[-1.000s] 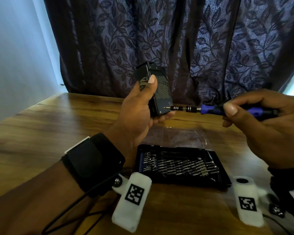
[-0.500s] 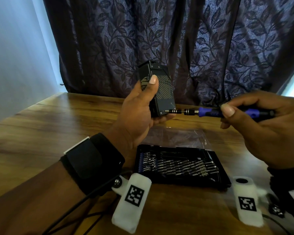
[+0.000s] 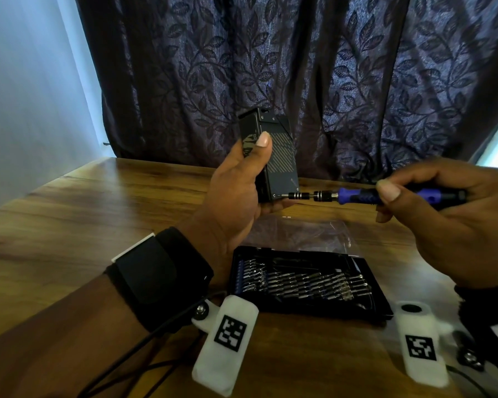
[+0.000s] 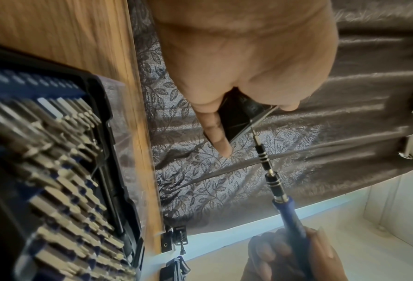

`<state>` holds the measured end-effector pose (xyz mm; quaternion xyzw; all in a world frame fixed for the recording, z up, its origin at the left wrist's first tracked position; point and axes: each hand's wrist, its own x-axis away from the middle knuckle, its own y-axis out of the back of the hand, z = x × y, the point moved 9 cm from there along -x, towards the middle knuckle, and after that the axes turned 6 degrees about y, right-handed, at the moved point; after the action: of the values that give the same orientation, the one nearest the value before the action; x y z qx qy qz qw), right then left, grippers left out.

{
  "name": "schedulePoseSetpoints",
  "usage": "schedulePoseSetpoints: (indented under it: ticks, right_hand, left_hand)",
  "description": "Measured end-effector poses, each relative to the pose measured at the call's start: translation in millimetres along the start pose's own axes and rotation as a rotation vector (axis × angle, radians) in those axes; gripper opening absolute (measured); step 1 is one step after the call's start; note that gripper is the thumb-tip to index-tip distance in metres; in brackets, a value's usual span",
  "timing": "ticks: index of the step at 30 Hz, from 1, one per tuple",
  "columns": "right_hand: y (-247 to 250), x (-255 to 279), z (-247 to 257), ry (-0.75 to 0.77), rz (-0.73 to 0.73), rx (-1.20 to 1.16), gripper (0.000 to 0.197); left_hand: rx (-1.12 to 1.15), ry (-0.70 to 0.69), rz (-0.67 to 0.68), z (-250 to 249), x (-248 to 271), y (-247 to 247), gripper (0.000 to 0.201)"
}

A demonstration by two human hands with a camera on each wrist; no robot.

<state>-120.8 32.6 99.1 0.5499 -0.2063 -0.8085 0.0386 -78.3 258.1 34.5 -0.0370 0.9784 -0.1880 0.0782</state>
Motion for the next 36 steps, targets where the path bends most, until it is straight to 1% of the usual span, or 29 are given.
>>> schedulePoseSetpoints:
  ticks: [5,9,12,15,20,23,25,27,29,32,36]
  right_hand:
    - [0.2,-0.2,0.5,0.001,0.009,0.037,0.021]
    - [-2.1,-1.8,-0.3,0.015,0.046,0.04,0.02]
    - [-4.3,-2.4,-0.3,0.032,0.079,0.017,0.014]
    - [-5.7,-2.6,4.7,0.069,0.099,0.017,0.009]
    - [-9.3,-2.2,7.0,0.102,0.132,0.035,0.009]
    - [-8.8,-2.2,5.9,0.09,0.137,0.042,0.009]
    - [-8.3,-3.0,2.4,0.062,0.146,0.003,0.015]
    - [-7.5,-3.5,-5.4,0.016,0.15,-0.022,0.024]
    - [-5.6,-3.4,-11.5,-0.009,0.141,0.019,0.026]
    - [-3.2,-4.1,-12.6,-0.022,0.127,0.09,0.029]
    - [-5.4,-6.0,-13.2,-0.024,0.147,0.148,0.045]
  left_hand:
    - [-0.029,-0.011,-0.006,-1.3,-0.2,1.0,0.038]
    - [-0.065,-0.013,-0.007,-2.4,0.4,0.4,0.03]
    - [-0.075,-0.016,-0.01,-1.7,-0.7,0.7,0.025]
    - [-0.081,-0.016,-0.012,0.3,-1.3,0.9,0.03]
    - [-0.056,-0.005,-0.01,2.2,-1.0,1.1,0.036]
    - [-0.051,0.003,-0.009,2.7,-1.0,0.7,0.032]
    - [-0.046,0.004,-0.012,2.6,-0.8,1.3,0.029]
    - [-0.04,0.007,-0.021,3.3,-1.5,2.7,0.033]
    - [-0.033,0.012,-0.028,4.0,-2.0,4.1,0.037]
    - [-0.028,0.015,-0.03,4.2,-2.5,4.1,0.038]
    - [-0.025,0.012,-0.022,4.5,-2.5,2.6,0.036]
